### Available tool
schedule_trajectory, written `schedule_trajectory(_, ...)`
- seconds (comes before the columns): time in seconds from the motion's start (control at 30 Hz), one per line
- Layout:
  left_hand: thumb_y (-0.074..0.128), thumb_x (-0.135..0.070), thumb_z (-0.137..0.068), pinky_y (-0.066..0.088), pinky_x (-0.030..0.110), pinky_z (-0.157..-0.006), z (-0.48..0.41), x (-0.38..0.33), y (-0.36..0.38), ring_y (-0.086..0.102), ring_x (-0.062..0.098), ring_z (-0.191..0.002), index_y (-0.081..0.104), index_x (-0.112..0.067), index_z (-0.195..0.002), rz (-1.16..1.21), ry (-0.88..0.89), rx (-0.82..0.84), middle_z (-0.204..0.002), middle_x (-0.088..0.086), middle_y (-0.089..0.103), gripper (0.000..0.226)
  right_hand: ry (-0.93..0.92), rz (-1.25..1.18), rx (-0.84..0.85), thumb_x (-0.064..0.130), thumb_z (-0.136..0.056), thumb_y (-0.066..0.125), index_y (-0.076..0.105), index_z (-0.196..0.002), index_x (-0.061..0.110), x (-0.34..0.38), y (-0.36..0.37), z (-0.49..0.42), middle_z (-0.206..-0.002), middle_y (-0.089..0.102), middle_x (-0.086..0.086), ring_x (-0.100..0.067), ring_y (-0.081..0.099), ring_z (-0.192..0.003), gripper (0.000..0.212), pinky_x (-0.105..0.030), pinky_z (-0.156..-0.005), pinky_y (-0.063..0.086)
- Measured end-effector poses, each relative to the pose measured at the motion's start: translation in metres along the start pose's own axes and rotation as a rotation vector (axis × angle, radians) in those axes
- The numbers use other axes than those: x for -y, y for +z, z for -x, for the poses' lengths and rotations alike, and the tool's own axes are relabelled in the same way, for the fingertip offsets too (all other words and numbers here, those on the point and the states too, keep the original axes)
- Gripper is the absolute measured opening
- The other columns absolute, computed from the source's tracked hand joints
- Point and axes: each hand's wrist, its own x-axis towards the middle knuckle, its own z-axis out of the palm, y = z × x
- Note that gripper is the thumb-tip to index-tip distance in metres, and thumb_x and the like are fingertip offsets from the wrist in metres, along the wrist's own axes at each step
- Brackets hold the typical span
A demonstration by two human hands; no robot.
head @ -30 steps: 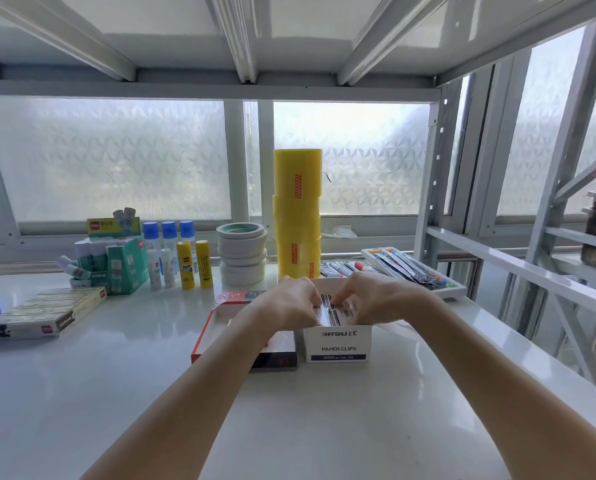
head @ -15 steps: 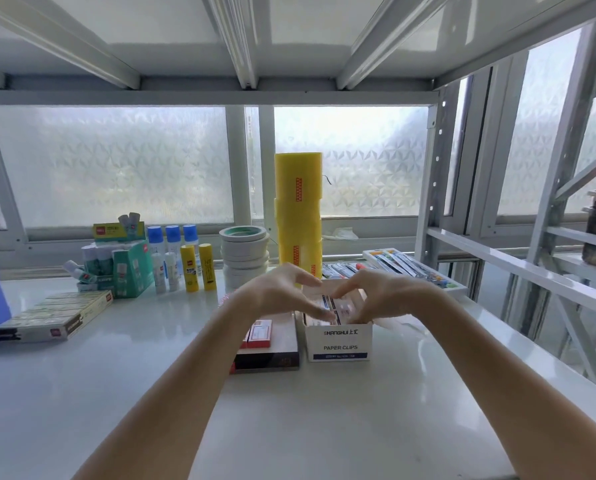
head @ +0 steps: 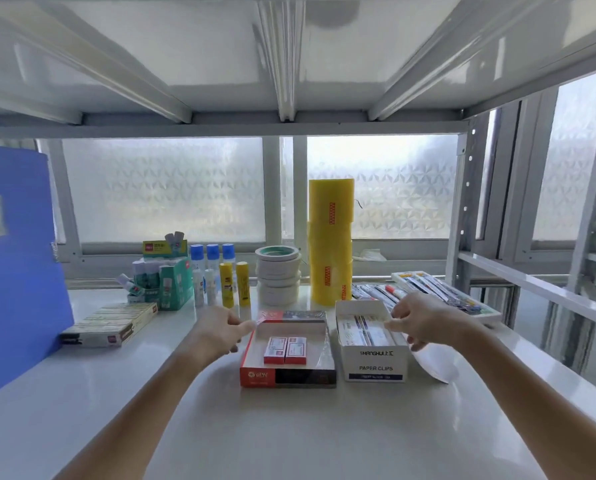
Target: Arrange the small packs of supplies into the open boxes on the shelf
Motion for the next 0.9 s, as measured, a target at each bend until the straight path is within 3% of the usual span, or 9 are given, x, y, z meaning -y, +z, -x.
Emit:
schedule_trajectory(0.07, 0.066, -0.022, -0.091, 0.046, 0.016, -0.050, 0.000, 0.001, 0.002, 0.060, 0.010, -0.056, 0.076, 0.001, -0.093, 0.066, -0.001, 0.007, -0.077, 0.012, 0.069, 0.026, -0.025, -0.024, -0.002, 0.018, -0.091, 0.060, 0.069, -0.094, -0.004, 0.002, 0.003, 0.002, -0.095, 0.045, 0.001, -0.008, 0.060, -0.049, 0.023, -0.015, -0.044, 0.050)
schedule_trajectory(0.13, 0.066, -0.015, -0.090, 0.044, 0.014, -0.047, 0.002, 0.001, 0.004, 0.060, 0.009, -0.056, 0.078, 0.000, -0.093, 0.054, 0.029, -0.001, -0.080, 0.014, 0.072, 0.020, -0.051, -0.053, -0.004, 0.015, -0.091, 0.060, 0.069, -0.097, -0.005, 0.003, 0.007, 0.000, -0.082, 0.060, -0.007, -0.009, 0.061, -0.050, 0.023, -0.017, -0.046, 0.051)
schedule_trajectory(0.23, 0.065, -0.010, -0.090, 0.044, 0.013, -0.046, 0.003, 0.003, 0.004, 0.061, 0.010, -0.059, 0.079, -0.001, -0.093, 0.019, 0.062, -0.012, -0.079, 0.011, 0.072, 0.017, -0.073, -0.094, -0.043, 0.013, -0.089, 0.061, 0.071, -0.090, -0.003, 0.005, 0.014, -0.002, -0.071, 0.065, -0.013, -0.012, 0.061, -0.046, 0.020, -0.021, -0.048, 0.053)
schedule_trajectory(0.4, 0.065, -0.011, -0.089, 0.049, 0.020, -0.052, 0.001, 0.009, 0.000, 0.064, 0.013, -0.061, 0.080, -0.004, -0.089, -0.034, 0.034, -0.040, -0.076, 0.009, 0.073, 0.017, -0.108, -0.123, -0.065, 0.016, -0.090, 0.059, 0.073, -0.078, 0.004, 0.009, 0.022, -0.002, -0.061, 0.066, -0.007, -0.009, 0.060, -0.043, 0.022, -0.026, -0.054, 0.055)
schedule_trajectory(0.53, 0.066, -0.011, -0.088, 0.059, 0.028, -0.061, 0.000, 0.012, 0.001, 0.067, 0.014, -0.062, 0.081, -0.006, -0.082, -0.072, 0.039, -0.078, -0.073, 0.009, 0.074, 0.017, -0.135, -0.156, -0.096, 0.015, -0.090, 0.057, 0.065, -0.059, 0.017, 0.014, 0.028, 0.001, -0.039, 0.055, 0.008, -0.007, 0.053, -0.036, 0.033, -0.025, -0.051, 0.050)
schedule_trajectory(0.73, 0.065, -0.013, -0.088, 0.062, 0.031, -0.065, 0.002, 0.014, 0.002, 0.069, 0.014, -0.065, 0.081, -0.006, -0.082, -0.113, 0.070, -0.081, -0.072, 0.008, 0.075, 0.019, -0.136, -0.124, -0.081, 0.019, -0.091, 0.058, 0.069, -0.069, 0.016, 0.015, 0.027, 0.005, -0.048, 0.058, 0.006, -0.008, 0.055, -0.038, 0.024, -0.036, -0.063, 0.058)
schedule_trajectory(0.9, 0.064, -0.013, -0.089, 0.061, 0.029, -0.065, 0.003, 0.013, 0.002, 0.069, 0.015, -0.067, 0.081, -0.007, -0.083, -0.124, 0.071, -0.078, -0.074, 0.008, 0.074, 0.019, -0.144, -0.089, -0.101, 0.021, -0.092, 0.057, 0.072, -0.080, 0.012, 0.014, 0.027, 0.003, -0.055, 0.061, 0.005, -0.006, 0.054, -0.036, 0.020, -0.028, -0.056, 0.053)
